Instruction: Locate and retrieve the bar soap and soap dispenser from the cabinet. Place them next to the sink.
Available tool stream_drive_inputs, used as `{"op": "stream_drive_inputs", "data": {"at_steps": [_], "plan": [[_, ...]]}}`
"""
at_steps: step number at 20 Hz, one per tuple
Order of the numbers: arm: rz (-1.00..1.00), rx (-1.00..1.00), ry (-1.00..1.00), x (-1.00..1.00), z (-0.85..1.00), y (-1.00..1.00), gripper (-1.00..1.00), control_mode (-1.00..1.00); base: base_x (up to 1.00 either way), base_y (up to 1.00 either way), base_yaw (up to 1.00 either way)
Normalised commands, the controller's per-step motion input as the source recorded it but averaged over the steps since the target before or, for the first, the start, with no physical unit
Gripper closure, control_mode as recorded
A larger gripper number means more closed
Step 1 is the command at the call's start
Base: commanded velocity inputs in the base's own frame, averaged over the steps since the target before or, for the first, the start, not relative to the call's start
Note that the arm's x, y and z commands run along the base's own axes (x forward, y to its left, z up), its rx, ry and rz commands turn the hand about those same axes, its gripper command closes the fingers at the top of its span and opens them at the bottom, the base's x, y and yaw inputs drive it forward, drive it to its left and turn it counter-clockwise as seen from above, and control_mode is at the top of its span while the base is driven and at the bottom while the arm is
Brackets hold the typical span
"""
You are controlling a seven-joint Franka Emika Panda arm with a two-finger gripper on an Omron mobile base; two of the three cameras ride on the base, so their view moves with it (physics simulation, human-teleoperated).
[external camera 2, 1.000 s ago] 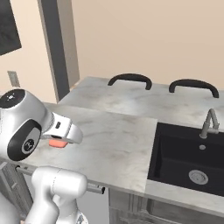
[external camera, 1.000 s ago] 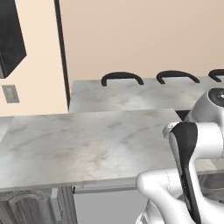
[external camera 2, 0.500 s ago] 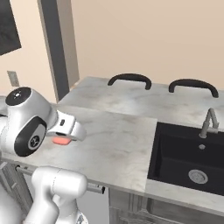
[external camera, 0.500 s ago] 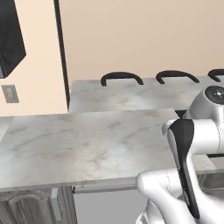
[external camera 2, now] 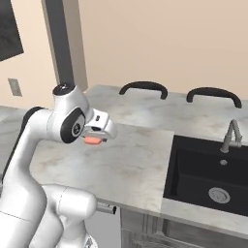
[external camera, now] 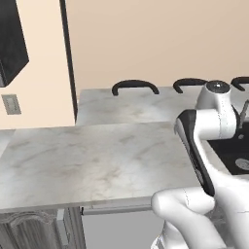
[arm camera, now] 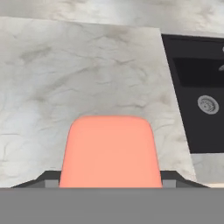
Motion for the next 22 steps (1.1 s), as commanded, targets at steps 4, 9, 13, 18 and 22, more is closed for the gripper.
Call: {"op": "stream_drive_inputs", "data": {"at_steps": [4,9,13,18,22], "plan": [[-0.04,0.04,0.08,0.93,-0.35,-0.34,1.00,-1.00,0.00,0.00,0.00],[-0.09,0.06,0.01,0.76,-0.52,-0.50,1.00,-1.00,0.00,0.00,0.00],[-0.04,0.00,0.00,0.64,-0.59,-0.48,1.00,-1.00,0.00,0.00,0.00],[0.01,-0.02,0.04,0.67,-0.43,-0.27,1.00,-1.00,0.00,0.00,0.00],[0.00,0.03,0.19,0.78,-0.38,-0.49,1.00,-1.00,0.00,0.00,0.00]]}}
